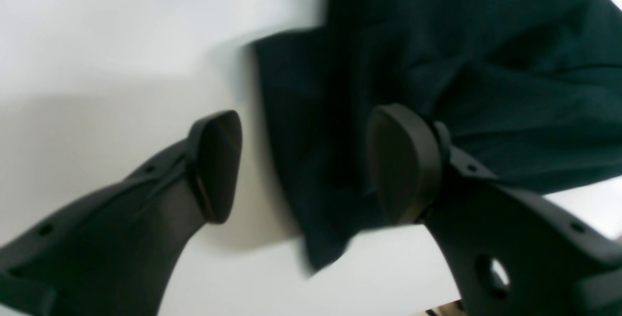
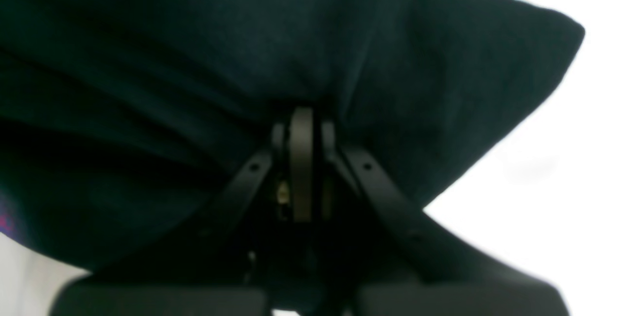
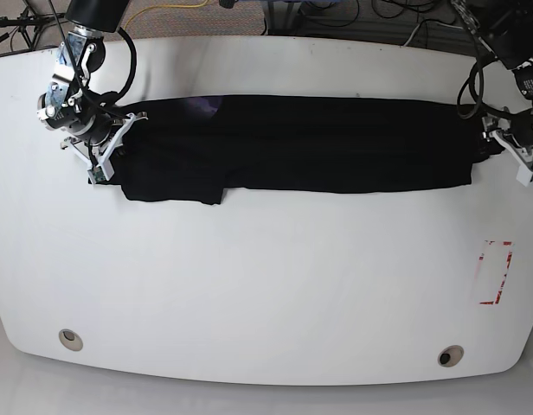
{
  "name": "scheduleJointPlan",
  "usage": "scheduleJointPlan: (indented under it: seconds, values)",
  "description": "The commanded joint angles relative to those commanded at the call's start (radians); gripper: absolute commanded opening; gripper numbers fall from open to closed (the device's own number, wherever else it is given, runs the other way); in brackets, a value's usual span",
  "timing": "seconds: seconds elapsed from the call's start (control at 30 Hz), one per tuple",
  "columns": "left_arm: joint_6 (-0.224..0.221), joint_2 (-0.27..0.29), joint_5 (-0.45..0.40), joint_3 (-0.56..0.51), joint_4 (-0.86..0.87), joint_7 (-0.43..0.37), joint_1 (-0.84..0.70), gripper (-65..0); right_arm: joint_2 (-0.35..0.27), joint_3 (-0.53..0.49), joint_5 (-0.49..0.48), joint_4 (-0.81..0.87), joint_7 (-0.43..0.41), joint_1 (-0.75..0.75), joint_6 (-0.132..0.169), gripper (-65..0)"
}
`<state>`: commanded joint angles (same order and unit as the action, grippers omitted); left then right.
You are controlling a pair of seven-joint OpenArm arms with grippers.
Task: Fold the T-shirt properly
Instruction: 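Release the folded edge and smooth the strip flat with both grippers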
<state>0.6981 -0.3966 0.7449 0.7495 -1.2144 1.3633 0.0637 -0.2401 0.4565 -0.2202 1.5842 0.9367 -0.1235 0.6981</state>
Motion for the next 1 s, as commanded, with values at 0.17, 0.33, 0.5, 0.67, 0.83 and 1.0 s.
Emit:
scheduleJointPlan:
  seconds: [0.17, 0.33, 0.5, 0.67, 0.83, 1.0]
  values:
    - [0.000, 0.015, 0.005, -0.034, 0.005, 0.000, 0.002, -24.2, 0.000, 0.000, -0.002, 0.000, 0.000, 0.002, 0.000, -62.6]
    - [0.000, 0.032, -0.002, -0.044, 0.005, 0.000, 0.003, -24.4, 0.000, 0.000, -0.002, 0.000, 0.000, 0.002, 0.000, -62.6]
    - [0.000, 0.054, 0.002, -0.071, 0.003, 0.000, 0.002, -24.7, 0.000, 0.000, -0.002, 0.000, -0.002, 0.003, 0.000, -62.6]
    - [0.000, 0.058, -0.005, -0.110, 0.000, 0.000, 0.002, -39.4, 0.011, 0.000, -0.002, 0.000, -0.002, 0.003, 0.000, -62.6]
    - [0.000, 0.060, -0.008, -0.167, -0.003, -0.002, 0.002, -58.2, 0.021, 0.000, 0.000, 0.011, -0.002, 0.005, 0.000, -62.6]
    - [0.000, 0.060, -0.044, -0.164, -0.061, -0.003, 0.003, -58.7, 0.028, 0.000, 0.000, 0.026, -0.002, 0.005, 0.000, -62.6]
